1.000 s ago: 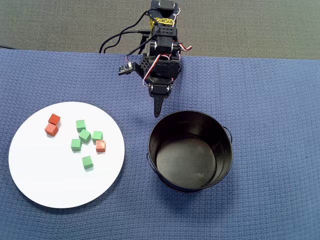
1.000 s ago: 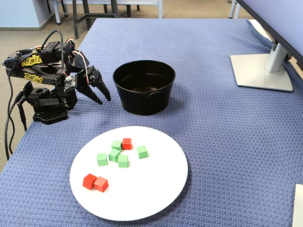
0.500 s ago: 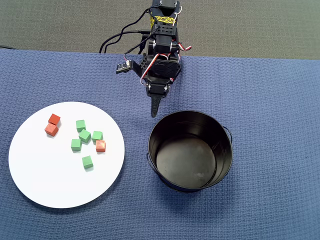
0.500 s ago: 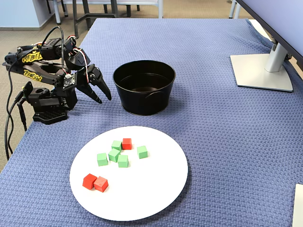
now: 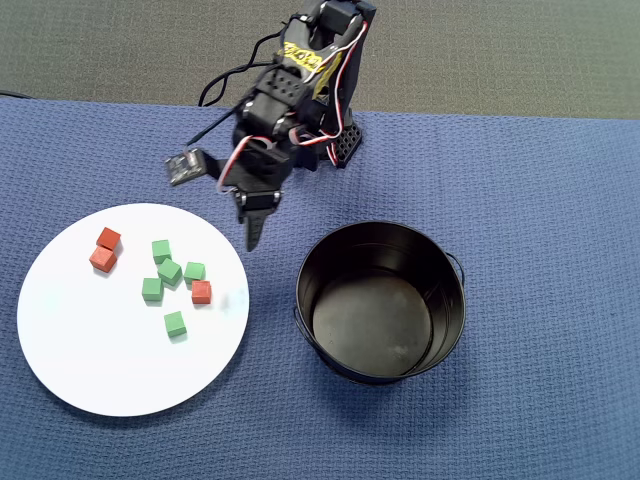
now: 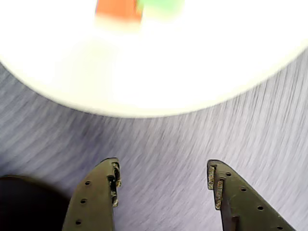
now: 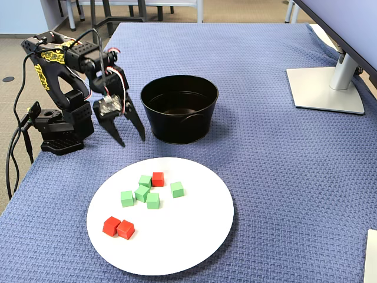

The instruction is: Pick up the green cubes from the white plate and place them in the black recipient

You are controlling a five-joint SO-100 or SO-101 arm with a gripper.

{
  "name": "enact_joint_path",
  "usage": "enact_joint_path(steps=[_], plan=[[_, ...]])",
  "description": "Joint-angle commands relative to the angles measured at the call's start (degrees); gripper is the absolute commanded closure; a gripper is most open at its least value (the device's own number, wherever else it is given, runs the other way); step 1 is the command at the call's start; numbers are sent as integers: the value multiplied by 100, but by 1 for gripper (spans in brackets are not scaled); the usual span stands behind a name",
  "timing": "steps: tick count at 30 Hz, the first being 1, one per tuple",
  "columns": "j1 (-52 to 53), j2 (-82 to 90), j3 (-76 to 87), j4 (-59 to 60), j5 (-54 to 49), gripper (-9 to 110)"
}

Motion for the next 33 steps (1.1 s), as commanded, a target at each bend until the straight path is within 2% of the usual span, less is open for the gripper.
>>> enact_joint_path(steps=[1, 9, 17, 33], plan=[[413, -352, -729, -237, -773, 84], [879, -1266, -1450, -132, -246, 85], [1002, -2136, -1714, -536, 1740, 86], [949, -2856, -2294, -527, 1986, 86]])
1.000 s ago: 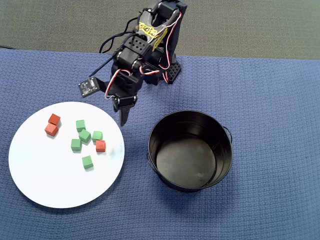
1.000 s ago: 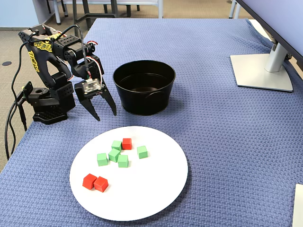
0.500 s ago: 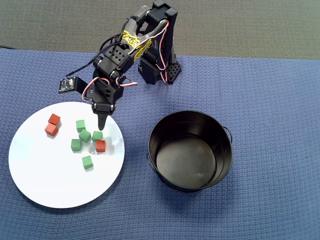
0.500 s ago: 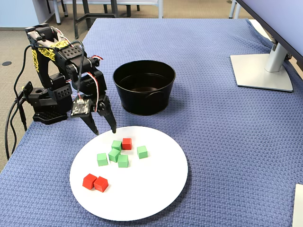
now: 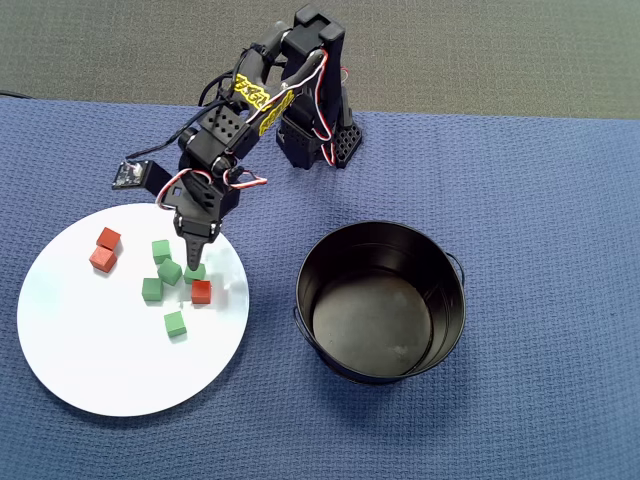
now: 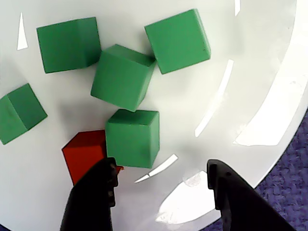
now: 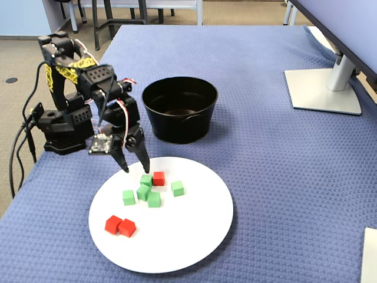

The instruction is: Pick up the green cubes from the white plate and place them in the black recipient

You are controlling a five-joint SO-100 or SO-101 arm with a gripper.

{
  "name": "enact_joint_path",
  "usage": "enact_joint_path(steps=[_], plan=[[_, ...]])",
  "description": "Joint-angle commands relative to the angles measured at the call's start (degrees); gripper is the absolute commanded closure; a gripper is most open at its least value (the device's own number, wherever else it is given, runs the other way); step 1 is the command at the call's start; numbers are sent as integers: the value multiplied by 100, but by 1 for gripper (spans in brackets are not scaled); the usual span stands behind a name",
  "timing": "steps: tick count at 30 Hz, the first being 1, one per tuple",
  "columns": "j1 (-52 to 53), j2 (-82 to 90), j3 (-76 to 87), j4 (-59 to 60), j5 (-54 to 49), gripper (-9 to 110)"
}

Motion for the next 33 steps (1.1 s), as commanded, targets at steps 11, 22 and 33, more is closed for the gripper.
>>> enact_joint_path(steps=[11, 22, 33], plan=[[79, -272, -659, -149, 448, 77], [97, -1011, -1301, -18, 562, 81], [105, -1301, -1380, -18, 519, 80]])
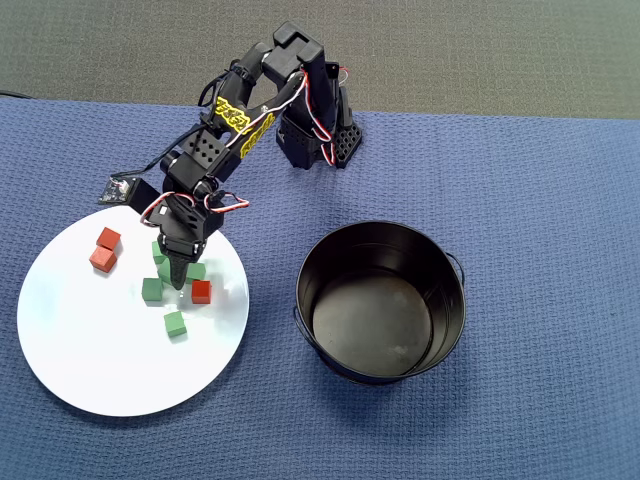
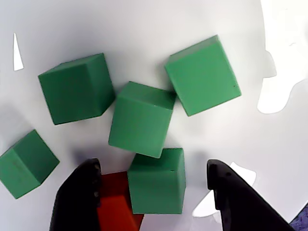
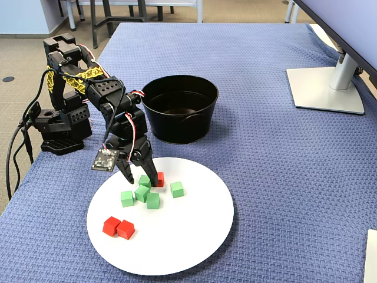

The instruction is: Pick up the green cubes from the white plate and place them in the black recipient

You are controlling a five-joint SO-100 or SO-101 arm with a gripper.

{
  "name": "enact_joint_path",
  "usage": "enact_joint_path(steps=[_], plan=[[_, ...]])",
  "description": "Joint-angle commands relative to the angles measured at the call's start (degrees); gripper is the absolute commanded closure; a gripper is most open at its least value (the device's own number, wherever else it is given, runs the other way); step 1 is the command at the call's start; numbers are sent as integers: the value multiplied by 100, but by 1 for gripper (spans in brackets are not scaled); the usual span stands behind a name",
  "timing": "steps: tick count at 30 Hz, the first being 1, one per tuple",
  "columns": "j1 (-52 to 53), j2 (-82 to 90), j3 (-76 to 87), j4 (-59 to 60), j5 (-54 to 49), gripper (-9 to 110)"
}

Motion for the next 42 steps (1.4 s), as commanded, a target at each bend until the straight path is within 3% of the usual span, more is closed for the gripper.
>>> enact_joint_path(steps=[1, 32, 42], plan=[[62, 18, -413, 0, 18, 80], [-431, -229, -281, -176, 158, 88], [-422, -211, -272, -176, 141, 99]])
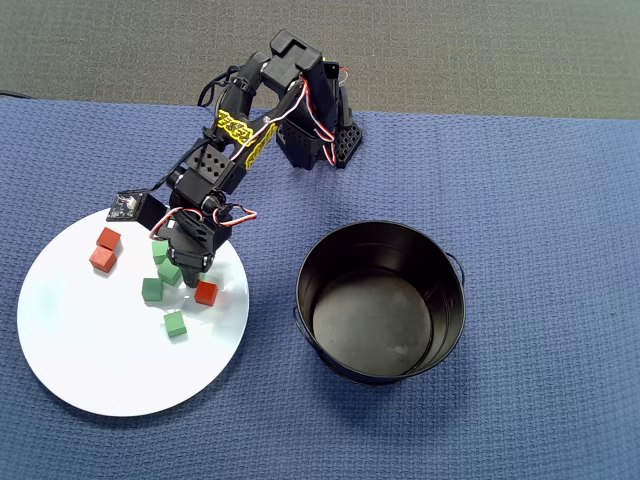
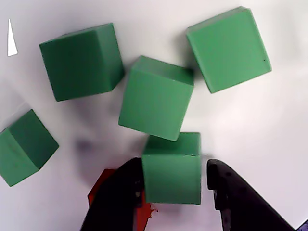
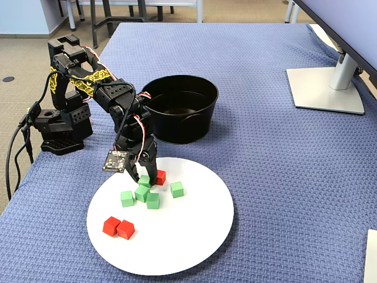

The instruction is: Pick up the green cubes from the white plate and place them in the black recipient

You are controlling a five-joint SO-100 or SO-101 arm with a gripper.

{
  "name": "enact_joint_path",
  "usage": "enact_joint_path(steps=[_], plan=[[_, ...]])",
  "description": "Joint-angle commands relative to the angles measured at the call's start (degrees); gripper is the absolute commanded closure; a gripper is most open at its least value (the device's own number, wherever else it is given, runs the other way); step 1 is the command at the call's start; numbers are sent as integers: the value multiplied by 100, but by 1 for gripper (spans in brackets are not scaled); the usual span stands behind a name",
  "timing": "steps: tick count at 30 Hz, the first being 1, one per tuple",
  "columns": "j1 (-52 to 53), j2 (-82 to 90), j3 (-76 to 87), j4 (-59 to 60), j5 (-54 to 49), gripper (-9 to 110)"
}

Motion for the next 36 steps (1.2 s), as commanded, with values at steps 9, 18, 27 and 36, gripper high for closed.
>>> enact_joint_path(steps=[9, 18, 27, 36], plan=[[-18, 325, -246, -53, 62, 101], [325, 1362, -1556, 1969, 264, 101], [-211, 2672, -2074, 3067, 589, 101], [-2030, 3691, -2276, 3533, 1898, 101]])
